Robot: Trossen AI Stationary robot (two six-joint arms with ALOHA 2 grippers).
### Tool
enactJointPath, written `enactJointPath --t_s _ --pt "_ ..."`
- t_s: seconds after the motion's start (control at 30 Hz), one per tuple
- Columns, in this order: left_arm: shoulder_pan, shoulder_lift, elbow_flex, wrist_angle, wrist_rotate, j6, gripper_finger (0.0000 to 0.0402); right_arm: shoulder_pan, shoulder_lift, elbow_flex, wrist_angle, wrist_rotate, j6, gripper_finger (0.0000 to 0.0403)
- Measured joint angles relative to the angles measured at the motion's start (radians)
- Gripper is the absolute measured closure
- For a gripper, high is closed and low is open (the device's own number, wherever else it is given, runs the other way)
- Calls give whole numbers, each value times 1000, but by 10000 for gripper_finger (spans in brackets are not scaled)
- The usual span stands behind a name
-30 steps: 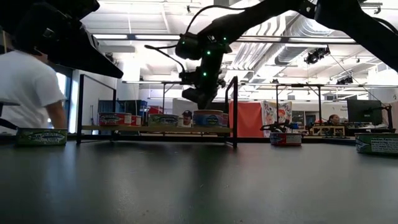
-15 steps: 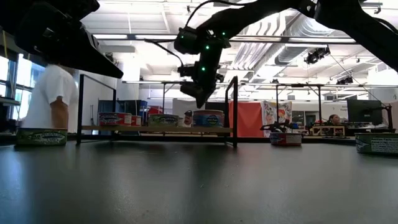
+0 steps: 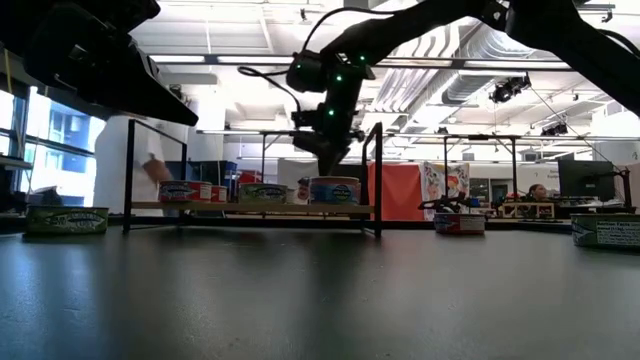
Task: Stack canned seafood by type on shelf
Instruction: Adjust the blue pink cans on the shelf
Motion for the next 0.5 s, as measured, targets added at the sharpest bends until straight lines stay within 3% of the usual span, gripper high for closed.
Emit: enactJointPath --t_s 0.13,0.33,0.5 --pt "0 0 0 0 0 0 402 0 0 0 29 -65 -22 403" --pt "0 0 0 0 0 0 402 -4 0 0 12 59 28 403" --pt "0 0 0 0 0 0 402 -24 -1 3 -32 16 50 403"
